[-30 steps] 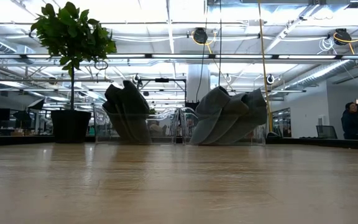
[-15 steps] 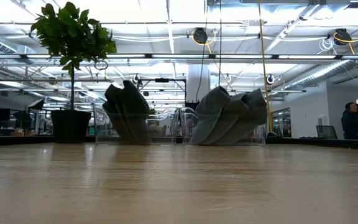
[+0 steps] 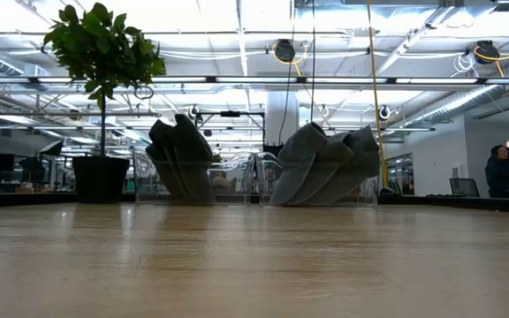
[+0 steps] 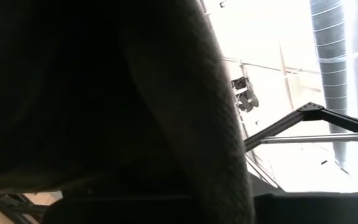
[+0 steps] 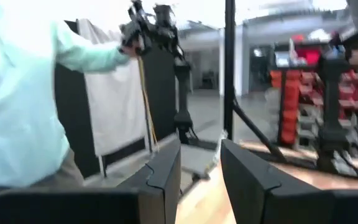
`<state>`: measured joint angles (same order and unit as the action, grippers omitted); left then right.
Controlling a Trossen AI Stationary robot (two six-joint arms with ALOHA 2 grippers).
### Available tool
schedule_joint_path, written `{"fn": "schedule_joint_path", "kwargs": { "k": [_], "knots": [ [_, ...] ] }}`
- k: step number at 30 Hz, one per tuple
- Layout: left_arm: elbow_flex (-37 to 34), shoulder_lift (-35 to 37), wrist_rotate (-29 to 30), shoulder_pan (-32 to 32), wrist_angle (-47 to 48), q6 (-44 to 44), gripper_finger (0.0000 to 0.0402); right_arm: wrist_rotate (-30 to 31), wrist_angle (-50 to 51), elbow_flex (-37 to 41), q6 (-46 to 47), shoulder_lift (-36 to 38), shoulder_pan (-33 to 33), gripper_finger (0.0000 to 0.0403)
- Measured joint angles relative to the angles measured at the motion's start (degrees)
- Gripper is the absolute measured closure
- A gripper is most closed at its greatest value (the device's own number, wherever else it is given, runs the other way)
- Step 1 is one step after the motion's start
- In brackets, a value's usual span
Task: Pick & Place hat
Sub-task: Put the black cap into the left transparent bin
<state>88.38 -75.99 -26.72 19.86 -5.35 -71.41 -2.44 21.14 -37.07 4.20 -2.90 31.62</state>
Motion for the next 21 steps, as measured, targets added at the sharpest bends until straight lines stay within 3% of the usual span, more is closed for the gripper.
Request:
{"fn": "schedule_joint_path", "kwargs": {
  "k": [7,11,21],
  "knots": [
    [0.0,0.0,-0.1,0.0,0.1,0.0,0.0398,-0.2,-4.1,8.3,-1.3,2.4,0.0,0.0303],
    [0.0,0.0,0.0,0.0,0.5,-0.3,0.0398,2.6,-7.0,13.2,-1.2,2.8,0.0,0.0304],
    [0.0,0.0,0.2,0.0,0.8,-0.8,0.0398,2.2,-26.9,27.1,1.1,2.8,0.0,0.0305]
  ]
}}
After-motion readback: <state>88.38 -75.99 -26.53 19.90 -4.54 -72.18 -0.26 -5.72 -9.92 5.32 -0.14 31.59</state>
